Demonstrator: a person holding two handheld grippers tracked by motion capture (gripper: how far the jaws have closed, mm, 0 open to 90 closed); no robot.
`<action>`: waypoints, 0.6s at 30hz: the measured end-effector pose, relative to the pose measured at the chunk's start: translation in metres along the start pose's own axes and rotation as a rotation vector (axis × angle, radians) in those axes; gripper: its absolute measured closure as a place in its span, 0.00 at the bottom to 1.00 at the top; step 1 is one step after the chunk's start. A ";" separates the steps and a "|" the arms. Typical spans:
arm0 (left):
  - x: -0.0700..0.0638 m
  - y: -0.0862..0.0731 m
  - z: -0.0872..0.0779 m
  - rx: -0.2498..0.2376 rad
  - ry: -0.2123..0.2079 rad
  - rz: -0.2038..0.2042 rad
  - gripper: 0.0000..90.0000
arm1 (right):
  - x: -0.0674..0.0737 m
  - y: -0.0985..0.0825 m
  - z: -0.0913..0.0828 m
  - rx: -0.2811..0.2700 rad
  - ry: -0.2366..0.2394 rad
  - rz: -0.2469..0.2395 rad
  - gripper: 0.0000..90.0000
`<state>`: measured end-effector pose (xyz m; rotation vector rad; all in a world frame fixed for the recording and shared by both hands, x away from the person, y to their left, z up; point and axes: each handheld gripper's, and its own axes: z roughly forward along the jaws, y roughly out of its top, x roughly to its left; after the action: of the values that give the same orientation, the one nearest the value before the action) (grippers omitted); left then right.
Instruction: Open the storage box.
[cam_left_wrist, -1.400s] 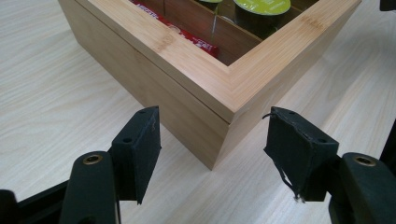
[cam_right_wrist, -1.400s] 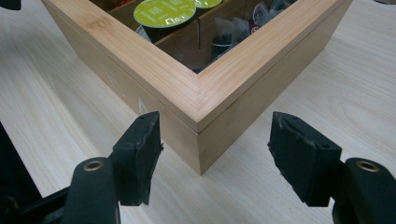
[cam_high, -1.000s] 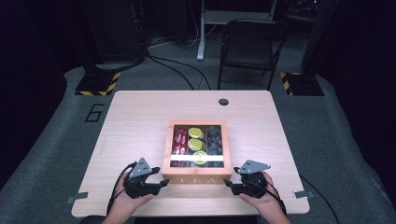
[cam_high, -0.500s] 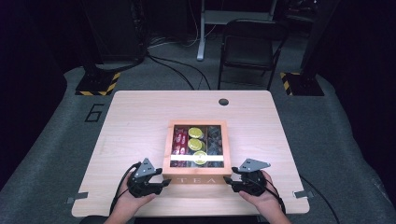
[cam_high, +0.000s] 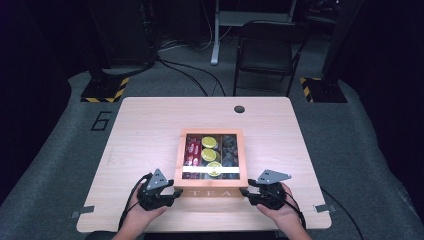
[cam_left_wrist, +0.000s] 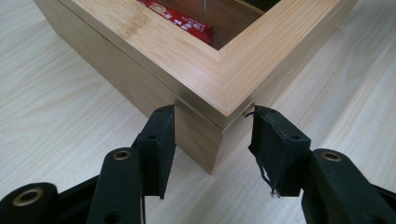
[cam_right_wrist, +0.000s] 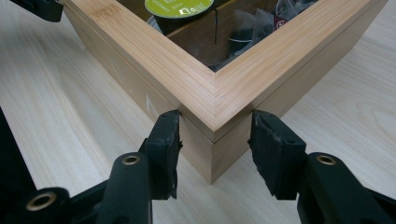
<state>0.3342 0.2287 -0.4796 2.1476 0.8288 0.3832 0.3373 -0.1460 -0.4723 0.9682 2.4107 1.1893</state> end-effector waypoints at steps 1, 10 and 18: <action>0.001 0.000 -0.001 0.000 -0.002 0.003 0.55 | 0.000 0.000 0.000 -0.002 0.001 -0.007 0.59; -0.001 0.002 -0.004 -0.009 0.002 0.000 0.55 | 0.001 0.001 -0.001 -0.004 -0.006 -0.005 0.59; -0.001 0.003 -0.004 -0.019 0.001 -0.012 0.55 | 0.002 0.002 -0.003 -0.024 -0.008 0.000 0.59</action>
<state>0.3327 0.2292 -0.4750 2.1245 0.8350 0.3843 0.3354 -0.1459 -0.4691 0.9643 2.3850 1.2088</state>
